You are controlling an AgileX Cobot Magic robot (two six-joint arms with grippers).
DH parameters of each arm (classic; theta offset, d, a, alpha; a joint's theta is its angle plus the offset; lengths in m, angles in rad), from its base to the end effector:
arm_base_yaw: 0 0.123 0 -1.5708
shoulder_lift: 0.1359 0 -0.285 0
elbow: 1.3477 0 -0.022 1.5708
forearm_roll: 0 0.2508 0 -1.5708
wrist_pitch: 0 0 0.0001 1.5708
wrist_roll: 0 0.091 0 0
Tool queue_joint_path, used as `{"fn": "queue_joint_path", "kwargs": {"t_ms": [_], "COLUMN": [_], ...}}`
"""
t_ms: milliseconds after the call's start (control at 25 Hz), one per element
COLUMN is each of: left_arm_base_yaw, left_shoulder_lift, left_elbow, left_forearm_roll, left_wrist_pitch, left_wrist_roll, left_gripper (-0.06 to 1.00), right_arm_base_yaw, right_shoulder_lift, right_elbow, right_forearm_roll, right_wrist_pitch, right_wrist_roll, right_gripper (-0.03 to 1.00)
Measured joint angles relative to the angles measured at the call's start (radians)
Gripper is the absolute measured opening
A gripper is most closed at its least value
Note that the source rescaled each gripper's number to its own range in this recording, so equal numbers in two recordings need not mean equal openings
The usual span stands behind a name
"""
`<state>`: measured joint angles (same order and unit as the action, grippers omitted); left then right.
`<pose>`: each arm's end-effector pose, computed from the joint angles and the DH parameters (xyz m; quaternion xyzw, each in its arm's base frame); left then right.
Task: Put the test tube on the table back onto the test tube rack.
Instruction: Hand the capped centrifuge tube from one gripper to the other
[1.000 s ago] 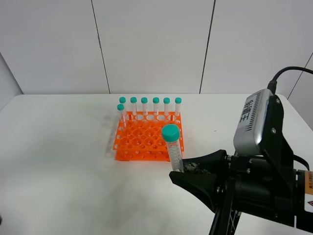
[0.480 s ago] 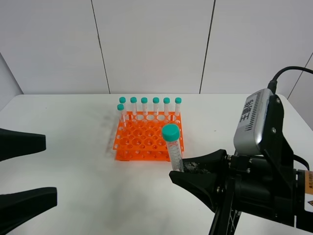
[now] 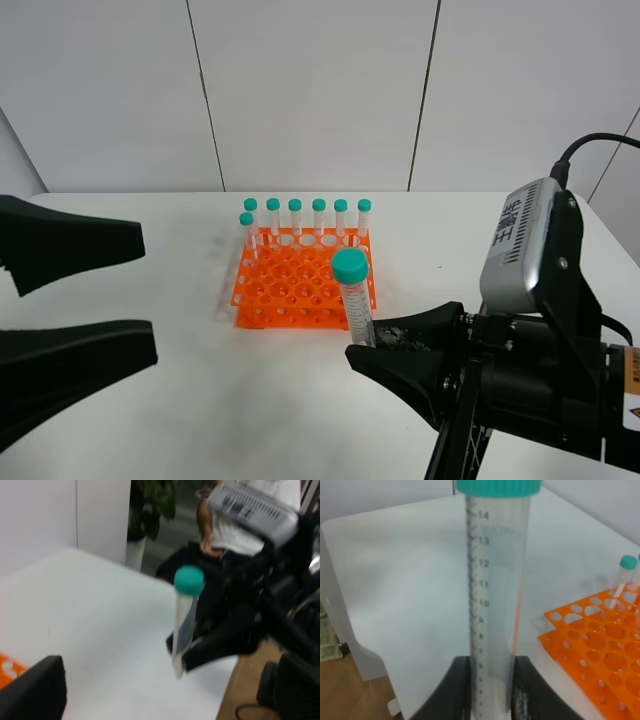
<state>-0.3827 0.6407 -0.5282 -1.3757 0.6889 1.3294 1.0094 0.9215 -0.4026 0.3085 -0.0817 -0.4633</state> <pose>0.0881 -0.0967 0.3254 0.3485 0.6708 -0.3617 0.5458 0.0989 0.1532 0.2547 -0.4455 0.6890 0.2274 0.5245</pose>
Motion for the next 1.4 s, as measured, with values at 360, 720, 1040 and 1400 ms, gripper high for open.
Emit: {"fn": "queue_joint_path", "kwargs": {"t_ms": [360,720,1040,1400], "left_arm_base_yaw": [0.0,-0.014,-0.258,-0.334], "left_shoulder_lift": [0.107,0.292,0.378,0.51], "left_elbow": [-0.036,-0.036,-0.069,-0.181], "left_forearm_roll": [-0.161,-0.343,-0.349,-0.351], "left_wrist_pitch": [0.075,0.171,0.031,-0.054], "left_wrist_roll": [0.113,0.338,0.453,0.476], "left_gripper": [0.85,0.77,0.77,0.77], "right_arm_base_yaw": [0.0,0.0,0.0,0.0], "right_shoulder_lift": [0.0,0.0,0.0,0.0], "right_elbow": [0.0,0.0,0.0,0.019], "right_forearm_roll": [0.0,0.001,0.001,0.001], "right_wrist_pitch": [-0.002,-0.002,-0.002,-0.012], "right_wrist_roll": [0.0,0.0,0.0,0.0], "right_gripper": [0.0,0.0,0.0,0.0]}}
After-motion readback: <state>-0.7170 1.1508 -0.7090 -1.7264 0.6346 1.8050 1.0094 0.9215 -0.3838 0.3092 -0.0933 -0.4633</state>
